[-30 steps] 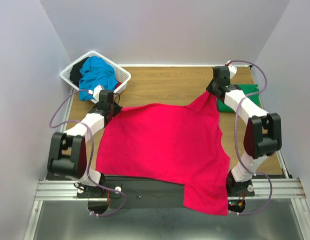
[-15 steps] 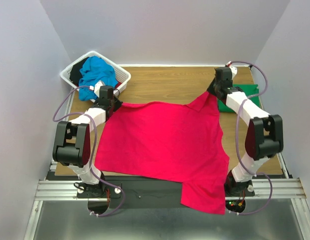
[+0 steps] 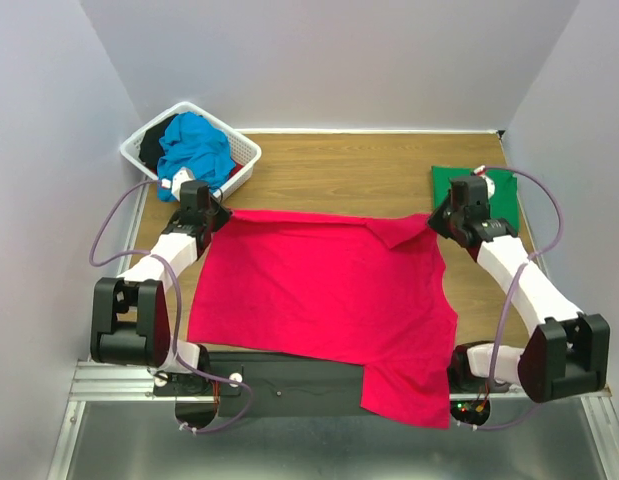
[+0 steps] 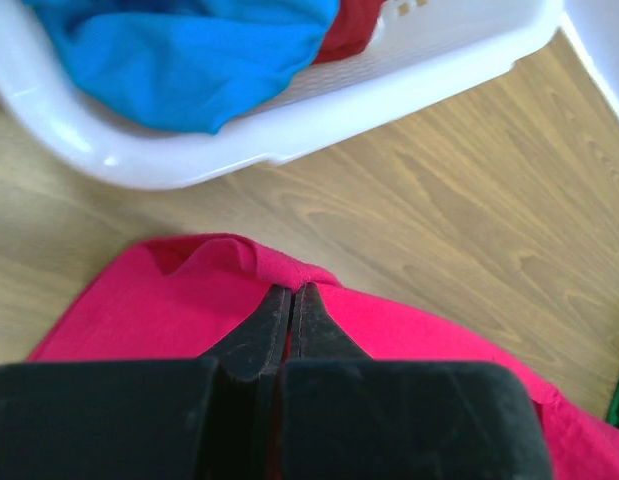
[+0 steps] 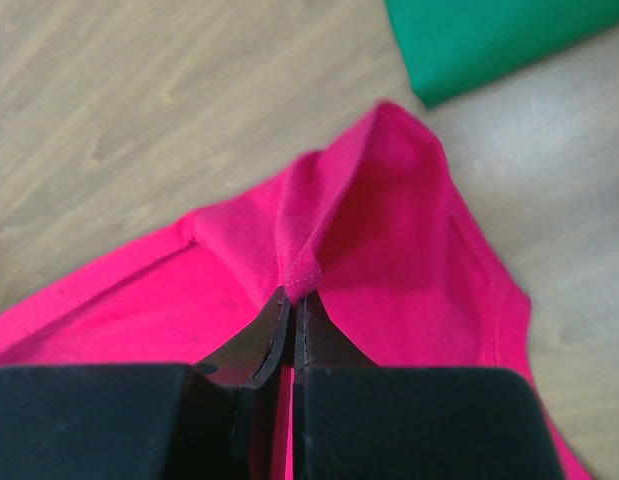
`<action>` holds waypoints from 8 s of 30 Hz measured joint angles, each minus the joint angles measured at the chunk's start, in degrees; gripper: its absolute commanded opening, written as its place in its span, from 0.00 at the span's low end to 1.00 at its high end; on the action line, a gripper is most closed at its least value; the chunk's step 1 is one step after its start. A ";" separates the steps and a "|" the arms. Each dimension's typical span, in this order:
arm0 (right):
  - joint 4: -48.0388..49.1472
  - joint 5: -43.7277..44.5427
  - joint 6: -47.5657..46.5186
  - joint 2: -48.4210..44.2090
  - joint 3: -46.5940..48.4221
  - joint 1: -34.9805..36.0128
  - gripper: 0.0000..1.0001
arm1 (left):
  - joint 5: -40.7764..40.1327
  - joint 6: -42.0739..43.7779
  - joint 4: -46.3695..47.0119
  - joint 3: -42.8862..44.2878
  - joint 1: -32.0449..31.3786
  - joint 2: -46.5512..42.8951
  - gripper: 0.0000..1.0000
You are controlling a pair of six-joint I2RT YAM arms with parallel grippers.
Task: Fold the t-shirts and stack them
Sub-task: Fold the tshirt
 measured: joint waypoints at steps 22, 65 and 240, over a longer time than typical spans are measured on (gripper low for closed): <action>-21.77 -5.46 6.54 -19.69 -8.92 -0.04 0.03 | 3.13 2.71 -5.11 -4.57 3.28 -2.56 0.00; -7.39 7.41 0.72 18.60 -3.06 -0.04 0.37 | 2.56 3.13 -11.28 2.03 -2.34 7.98 0.98; 2.93 -11.50 -16.72 19.37 20.50 -5.64 1.00 | -10.78 2.99 -22.56 27.41 -14.91 11.30 0.98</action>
